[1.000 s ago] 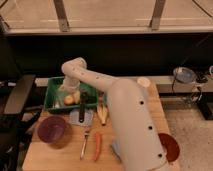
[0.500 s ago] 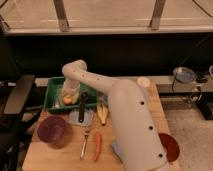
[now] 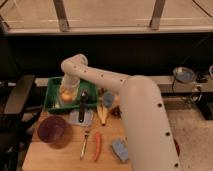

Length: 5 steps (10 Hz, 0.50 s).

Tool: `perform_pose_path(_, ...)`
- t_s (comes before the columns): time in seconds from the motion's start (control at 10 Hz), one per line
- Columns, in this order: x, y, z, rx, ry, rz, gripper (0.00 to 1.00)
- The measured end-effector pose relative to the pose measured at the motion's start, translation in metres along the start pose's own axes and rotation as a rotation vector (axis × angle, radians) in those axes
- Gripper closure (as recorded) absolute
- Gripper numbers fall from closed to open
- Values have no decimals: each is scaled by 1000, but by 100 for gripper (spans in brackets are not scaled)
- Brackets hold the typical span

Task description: Place apple in purple bowl

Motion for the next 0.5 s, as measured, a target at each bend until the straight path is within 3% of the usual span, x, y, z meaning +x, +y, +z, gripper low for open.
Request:
perform_pose_path(0.3, -37, 5, -46, 17, -10, -149, 100)
perform_pose_path(0.5, -71, 18, -54, -5, -42, -234, 100)
